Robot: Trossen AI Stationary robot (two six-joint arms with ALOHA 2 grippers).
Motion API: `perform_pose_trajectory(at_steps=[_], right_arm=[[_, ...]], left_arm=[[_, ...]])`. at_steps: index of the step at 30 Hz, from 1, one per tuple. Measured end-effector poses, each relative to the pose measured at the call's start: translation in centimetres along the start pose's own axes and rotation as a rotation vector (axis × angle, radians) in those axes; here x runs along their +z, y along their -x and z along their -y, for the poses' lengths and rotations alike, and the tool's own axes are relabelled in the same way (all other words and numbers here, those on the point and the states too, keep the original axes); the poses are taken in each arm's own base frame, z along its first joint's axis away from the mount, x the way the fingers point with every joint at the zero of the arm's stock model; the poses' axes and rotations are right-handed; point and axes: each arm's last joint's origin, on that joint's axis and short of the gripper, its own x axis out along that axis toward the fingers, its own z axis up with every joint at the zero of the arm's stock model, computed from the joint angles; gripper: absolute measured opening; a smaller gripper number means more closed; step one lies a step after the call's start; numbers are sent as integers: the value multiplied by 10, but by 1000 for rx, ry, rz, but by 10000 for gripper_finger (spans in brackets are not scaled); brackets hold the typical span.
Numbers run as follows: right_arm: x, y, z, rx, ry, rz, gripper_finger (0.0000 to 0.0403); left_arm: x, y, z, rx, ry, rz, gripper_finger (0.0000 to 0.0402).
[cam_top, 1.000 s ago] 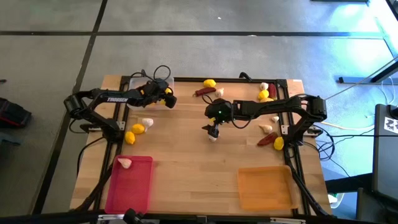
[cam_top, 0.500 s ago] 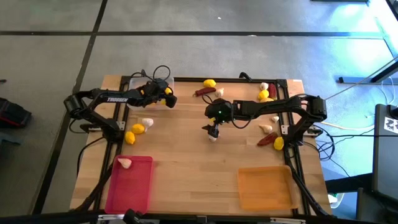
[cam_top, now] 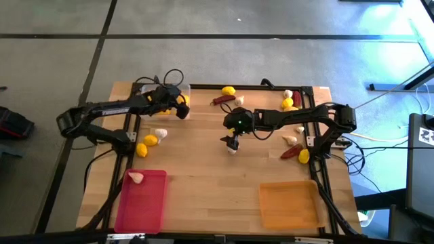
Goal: Sort produce into baskets
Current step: Put the white garlic into the bottom left red bin
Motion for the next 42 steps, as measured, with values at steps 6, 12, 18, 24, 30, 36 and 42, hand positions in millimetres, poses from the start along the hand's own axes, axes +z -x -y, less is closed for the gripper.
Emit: perform_pose_trajectory(at_steps=[6,12,18,24,30,36,42], right_arm=[[0,0,0,0,0,0,346],[0,0,0,0,0,1,346],[0,0,0,0,0,3,346],[0,0,0,0,0,3,346],[0,0,0,0,0,3,346],[0,0,0,0,0,3,346],[0,0,0,0,0,-1,346]], left_arm=[[-2,40,5,-60,-31,5,314],[-20,67,12,-108,-9,-79,314],[-39,80,24,-166,-10,-222,315],[-57,91,33,-166,31,-340,315],[-70,100,36,-132,75,-430,315],[-77,98,46,-109,82,-475,315],[-88,87,54,1,43,-575,315]])
